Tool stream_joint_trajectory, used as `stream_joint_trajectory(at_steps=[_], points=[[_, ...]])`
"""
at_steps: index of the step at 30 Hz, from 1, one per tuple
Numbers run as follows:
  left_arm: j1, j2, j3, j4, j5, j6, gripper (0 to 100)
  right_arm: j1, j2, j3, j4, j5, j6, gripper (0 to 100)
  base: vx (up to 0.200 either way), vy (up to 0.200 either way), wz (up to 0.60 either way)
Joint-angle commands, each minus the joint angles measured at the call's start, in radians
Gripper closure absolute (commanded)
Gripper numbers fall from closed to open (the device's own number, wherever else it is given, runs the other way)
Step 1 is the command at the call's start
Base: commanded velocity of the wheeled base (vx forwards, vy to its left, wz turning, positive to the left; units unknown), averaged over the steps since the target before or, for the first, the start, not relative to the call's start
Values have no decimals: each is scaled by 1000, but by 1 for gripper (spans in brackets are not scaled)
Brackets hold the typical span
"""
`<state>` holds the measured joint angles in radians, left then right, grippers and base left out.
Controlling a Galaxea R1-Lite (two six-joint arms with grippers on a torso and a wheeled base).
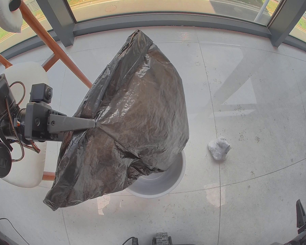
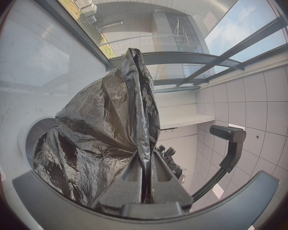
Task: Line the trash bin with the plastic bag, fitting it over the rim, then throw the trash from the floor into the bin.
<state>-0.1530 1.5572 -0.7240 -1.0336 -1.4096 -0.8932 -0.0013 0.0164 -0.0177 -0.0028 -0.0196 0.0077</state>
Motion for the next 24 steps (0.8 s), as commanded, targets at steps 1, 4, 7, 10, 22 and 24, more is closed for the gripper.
stream_joint_trajectory(at_steps=[1, 4, 7, 10, 22, 24], points=[[26, -32, 17, 0, -3, -1, 100, 1, -4, 18, 0, 0, 0, 0, 0, 0, 0], [26, -34, 41, 0, -3, -1, 100, 0, -4, 18, 0, 0, 0, 0, 0, 0, 0], [21, -48, 83, 0, -3, -1, 100, 0, -4, 18, 0, 0, 0, 0, 0, 0, 0], [0, -62, 126, 1, -3, 3, 100, 1, -4, 18, 0, 0, 0, 0, 0, 0, 0], [-364, 153, 218, 0, 601, 421, 100, 0, -4, 18, 0, 0, 0, 0, 0, 0, 0], [-402, 164, 212, 0, 679, 424, 100, 0, -4, 18, 0, 0, 0, 0, 0, 0, 0]])
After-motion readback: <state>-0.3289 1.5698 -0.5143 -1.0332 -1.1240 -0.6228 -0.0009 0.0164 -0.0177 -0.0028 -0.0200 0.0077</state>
